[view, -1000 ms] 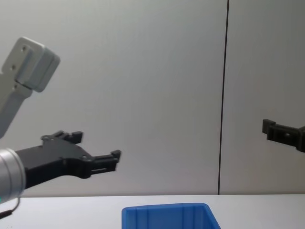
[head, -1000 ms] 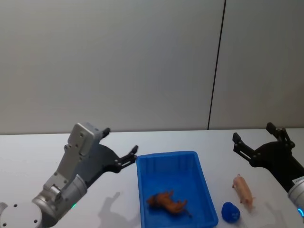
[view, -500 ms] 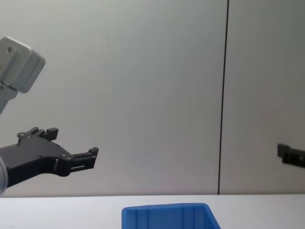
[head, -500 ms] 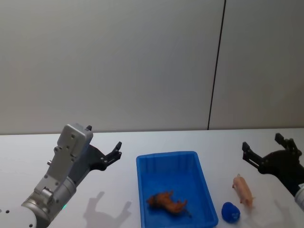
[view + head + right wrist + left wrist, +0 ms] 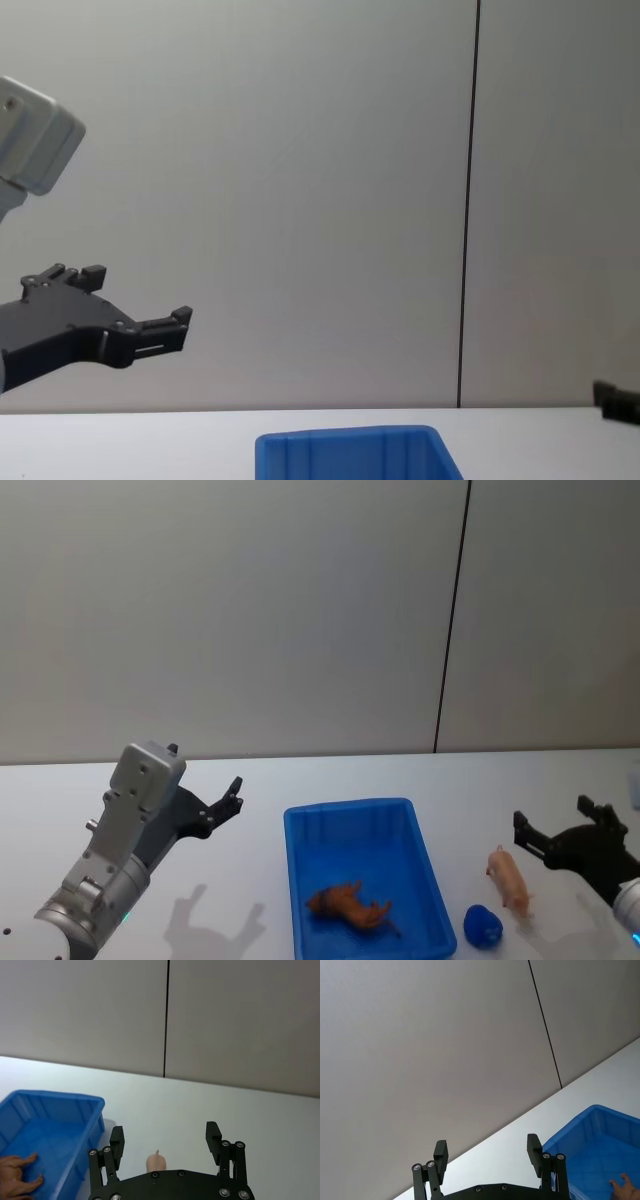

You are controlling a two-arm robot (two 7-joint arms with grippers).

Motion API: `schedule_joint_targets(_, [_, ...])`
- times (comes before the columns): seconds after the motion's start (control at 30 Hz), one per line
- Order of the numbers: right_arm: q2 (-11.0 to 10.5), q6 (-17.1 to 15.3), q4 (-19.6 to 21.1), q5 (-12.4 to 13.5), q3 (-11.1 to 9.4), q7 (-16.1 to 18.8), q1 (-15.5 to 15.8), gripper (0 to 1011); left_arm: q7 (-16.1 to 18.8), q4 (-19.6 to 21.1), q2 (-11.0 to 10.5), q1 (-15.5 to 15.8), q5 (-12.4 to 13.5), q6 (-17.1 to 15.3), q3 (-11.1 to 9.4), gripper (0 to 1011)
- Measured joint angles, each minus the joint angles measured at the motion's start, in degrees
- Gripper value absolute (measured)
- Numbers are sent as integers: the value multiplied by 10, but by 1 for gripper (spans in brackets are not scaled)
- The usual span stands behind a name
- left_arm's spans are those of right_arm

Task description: Pick up the two dolls from the table and place them into the box.

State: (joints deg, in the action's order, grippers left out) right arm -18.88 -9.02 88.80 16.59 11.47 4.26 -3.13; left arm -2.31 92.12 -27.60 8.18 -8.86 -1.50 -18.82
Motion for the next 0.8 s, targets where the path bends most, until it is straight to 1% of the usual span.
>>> schedule_joint_targets(0.1, [5, -9, -18, -3, 2, 2, -9, 1001, 2, 1, 0, -1, 1, 0, 0, 1001])
schedule_joint_targets(0.13, [5, -9, -18, -3, 2, 2, -9, 1001, 2, 1, 0, -1, 1, 0, 0, 1001])
schedule_joint_targets(0.3, [16, -31, -54, -11, 7, 5, -26, 1001, 5, 1, -1, -1, 1, -1, 0, 1001])
schedule_joint_targets(0.33, [16, -31, -54, -11, 7, 5, -26, 1001, 5, 1, -1, -1, 1, -1, 1, 1001])
schedule_joint_targets(0.57, [29, -64, -92, -19, 14, 12, -50, 1001, 6, 2, -1, -2, 2, -1, 1, 1001])
schedule_joint_targets(0.8, [41, -94, -123, -21, 18, 18, -73, 1001, 8, 2, -2, -2, 2, -1, 1, 1001])
